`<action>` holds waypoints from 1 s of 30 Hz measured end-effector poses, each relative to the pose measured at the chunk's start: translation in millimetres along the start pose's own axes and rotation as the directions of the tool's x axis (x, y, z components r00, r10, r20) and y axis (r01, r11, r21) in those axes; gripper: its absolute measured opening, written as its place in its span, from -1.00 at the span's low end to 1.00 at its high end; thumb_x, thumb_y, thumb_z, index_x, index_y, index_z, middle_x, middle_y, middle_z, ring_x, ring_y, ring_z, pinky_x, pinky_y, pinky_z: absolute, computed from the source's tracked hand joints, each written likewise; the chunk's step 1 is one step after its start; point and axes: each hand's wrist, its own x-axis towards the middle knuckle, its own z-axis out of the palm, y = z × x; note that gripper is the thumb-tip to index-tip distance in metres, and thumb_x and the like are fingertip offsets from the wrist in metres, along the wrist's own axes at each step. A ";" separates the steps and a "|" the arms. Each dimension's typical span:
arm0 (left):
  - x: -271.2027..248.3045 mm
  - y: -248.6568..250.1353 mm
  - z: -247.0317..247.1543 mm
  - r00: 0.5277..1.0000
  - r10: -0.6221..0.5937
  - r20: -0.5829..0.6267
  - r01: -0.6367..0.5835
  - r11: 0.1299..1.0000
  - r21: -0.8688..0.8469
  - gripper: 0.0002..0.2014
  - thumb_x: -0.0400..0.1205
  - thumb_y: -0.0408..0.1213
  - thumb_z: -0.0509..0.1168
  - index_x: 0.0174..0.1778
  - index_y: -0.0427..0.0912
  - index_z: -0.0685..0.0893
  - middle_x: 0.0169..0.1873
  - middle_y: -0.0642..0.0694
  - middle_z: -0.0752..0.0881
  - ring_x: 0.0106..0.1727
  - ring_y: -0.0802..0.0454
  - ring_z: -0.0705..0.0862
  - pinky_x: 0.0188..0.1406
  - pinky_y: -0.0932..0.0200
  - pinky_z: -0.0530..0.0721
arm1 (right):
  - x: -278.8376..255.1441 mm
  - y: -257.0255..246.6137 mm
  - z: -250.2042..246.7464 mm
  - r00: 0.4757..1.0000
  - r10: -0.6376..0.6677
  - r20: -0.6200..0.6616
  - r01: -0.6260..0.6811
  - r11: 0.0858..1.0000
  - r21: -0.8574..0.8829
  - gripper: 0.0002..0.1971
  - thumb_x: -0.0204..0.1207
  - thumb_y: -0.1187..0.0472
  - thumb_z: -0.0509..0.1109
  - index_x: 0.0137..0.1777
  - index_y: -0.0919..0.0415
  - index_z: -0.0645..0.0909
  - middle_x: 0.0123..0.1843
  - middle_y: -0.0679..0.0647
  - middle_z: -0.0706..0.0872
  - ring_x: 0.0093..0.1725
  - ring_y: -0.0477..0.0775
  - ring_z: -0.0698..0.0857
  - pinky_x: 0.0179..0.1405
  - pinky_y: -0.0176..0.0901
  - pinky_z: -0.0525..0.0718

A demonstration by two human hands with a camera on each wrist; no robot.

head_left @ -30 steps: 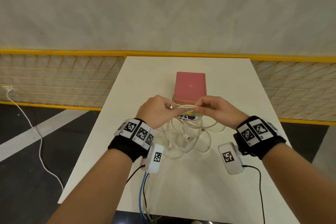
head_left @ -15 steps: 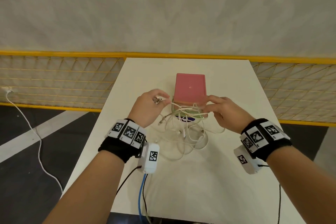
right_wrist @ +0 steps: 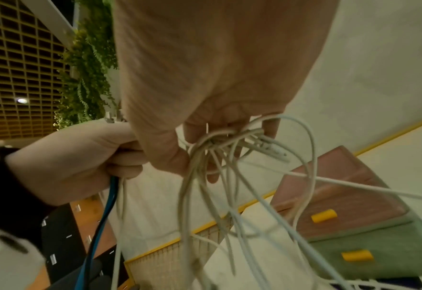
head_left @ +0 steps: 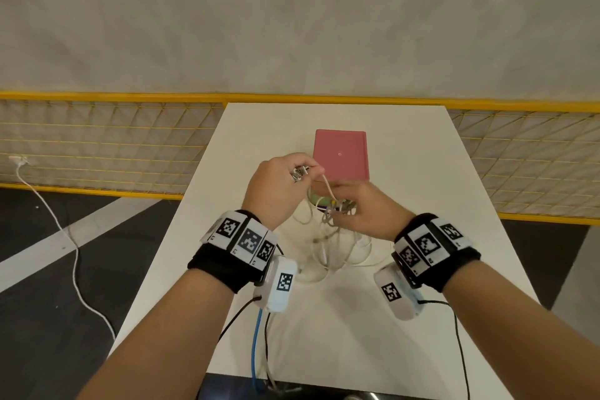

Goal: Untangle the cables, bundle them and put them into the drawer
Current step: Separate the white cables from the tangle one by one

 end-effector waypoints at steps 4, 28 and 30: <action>-0.8 -7.8 -11.7 0.984 -0.069 -0.163 0.072 0.997 0.012 -0.89 0.60 -0.07 0.40 -0.18 0.05 0.78 -0.28 -0.02 0.78 -0.26 0.00 0.65 -0.20 0.05 0.65 | -18.8 0.0 -3.2 1.000 0.023 -0.001 -0.022 0.993 0.113 -0.48 0.45 0.36 0.36 0.43 0.05 0.51 0.44 -0.21 0.51 0.40 -0.39 0.43 0.28 -0.57 0.40; -29.1 18.4 18.1 0.995 -0.044 0.089 0.032 0.990 0.137 -0.77 0.50 0.14 0.43 -0.10 0.08 0.79 -0.26 0.17 0.66 -0.25 0.23 0.61 -0.28 0.25 0.48 | -36.7 1.1 -1.1 0.920 0.173 -0.353 0.008 0.890 0.456 -0.70 0.54 0.36 0.35 0.26 0.17 0.64 0.24 0.13 0.65 0.14 0.17 0.72 0.19 0.10 0.67; -30.8 22.1 21.5 0.996 -0.044 0.072 0.038 0.996 0.075 -0.77 0.49 0.14 0.44 -0.16 0.07 0.79 -0.31 0.14 0.66 -0.32 0.23 0.59 -0.32 0.30 0.45 | -36.2 -0.5 3.3 0.922 0.150 -0.356 0.010 0.912 0.411 -0.66 0.52 0.27 0.33 0.29 0.07 0.60 0.26 0.09 0.65 0.17 0.13 0.71 0.22 0.14 0.66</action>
